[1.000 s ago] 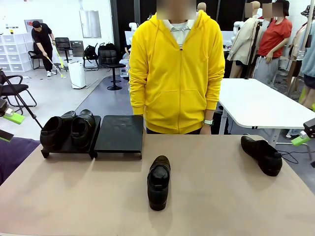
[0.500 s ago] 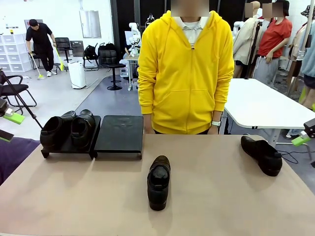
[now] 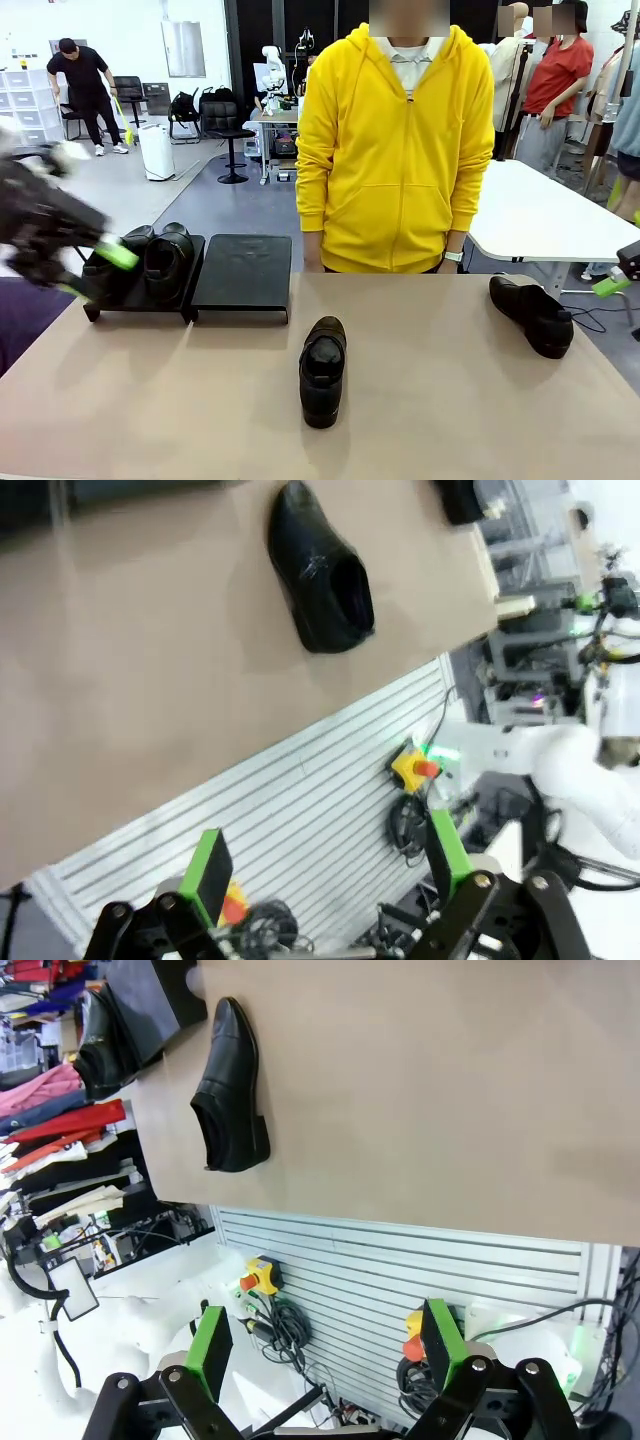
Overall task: Organize the shoes by placing them on the stand.
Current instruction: Place the Shoe from the middle of the table onto the Shoes Stand.
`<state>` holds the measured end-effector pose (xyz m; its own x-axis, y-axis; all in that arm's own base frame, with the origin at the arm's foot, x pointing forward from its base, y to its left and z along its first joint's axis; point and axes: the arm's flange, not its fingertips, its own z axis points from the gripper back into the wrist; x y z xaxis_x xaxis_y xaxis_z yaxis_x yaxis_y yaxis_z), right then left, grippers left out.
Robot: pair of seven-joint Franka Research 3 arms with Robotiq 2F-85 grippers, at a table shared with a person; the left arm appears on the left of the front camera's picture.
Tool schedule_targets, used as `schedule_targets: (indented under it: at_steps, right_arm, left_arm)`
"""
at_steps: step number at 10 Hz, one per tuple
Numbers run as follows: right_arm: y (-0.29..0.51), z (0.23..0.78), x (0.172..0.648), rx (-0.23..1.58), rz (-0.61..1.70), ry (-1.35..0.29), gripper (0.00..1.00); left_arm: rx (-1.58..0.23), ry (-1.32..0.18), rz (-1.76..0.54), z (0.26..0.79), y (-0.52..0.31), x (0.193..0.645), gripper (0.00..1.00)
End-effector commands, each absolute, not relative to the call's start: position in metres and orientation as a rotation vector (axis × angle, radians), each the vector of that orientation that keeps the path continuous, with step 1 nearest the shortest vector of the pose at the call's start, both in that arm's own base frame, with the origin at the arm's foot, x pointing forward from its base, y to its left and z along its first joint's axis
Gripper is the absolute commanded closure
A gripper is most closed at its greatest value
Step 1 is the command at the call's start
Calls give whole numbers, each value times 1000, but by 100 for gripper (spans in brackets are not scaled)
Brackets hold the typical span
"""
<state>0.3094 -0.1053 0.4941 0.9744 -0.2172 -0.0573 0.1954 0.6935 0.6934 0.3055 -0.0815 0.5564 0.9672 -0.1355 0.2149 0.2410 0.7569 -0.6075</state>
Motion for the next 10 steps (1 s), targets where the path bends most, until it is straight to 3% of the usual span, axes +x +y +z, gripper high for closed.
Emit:
schedule_targets:
  at_steps: [1, 2, 4, 6, 7, 8, 9, 10]
  right_arm:
    - [-108, 495, 309, 767, -213, -30, 0]
    - [-108, 495, 309, 767, -213, -30, 0]
    - [-108, 495, 309, 767, -213, -30, 0]
    - [-108, 495, 309, 767, -213, -30, 0]
    - [-108, 495, 309, 767, -213, -30, 0]
    - [-108, 495, 309, 767, -213, -30, 0]
    - [-108, 495, 309, 767, -213, -30, 0]
    - [-108, 495, 309, 767, -213, -30, 0]
  left_arm:
    - [-576, -31, -232, 539, -178, 342, 0]
    - [-544, -1, -163, 519, -238, 354, 0]
    - [-309, -131, -46, 487, -329, 373, 0]
    - [-246, -129, -15, 463, -398, 385, 0]
    - [-217, -152, -13, 453, -413, 390, 0]
    - [-311, -25, -51, 464, -402, 394, 0]
    - [-288, -169, -50, 449, -392, 374, 0]
    - [-288, -169, -50, 449, -392, 374, 0]
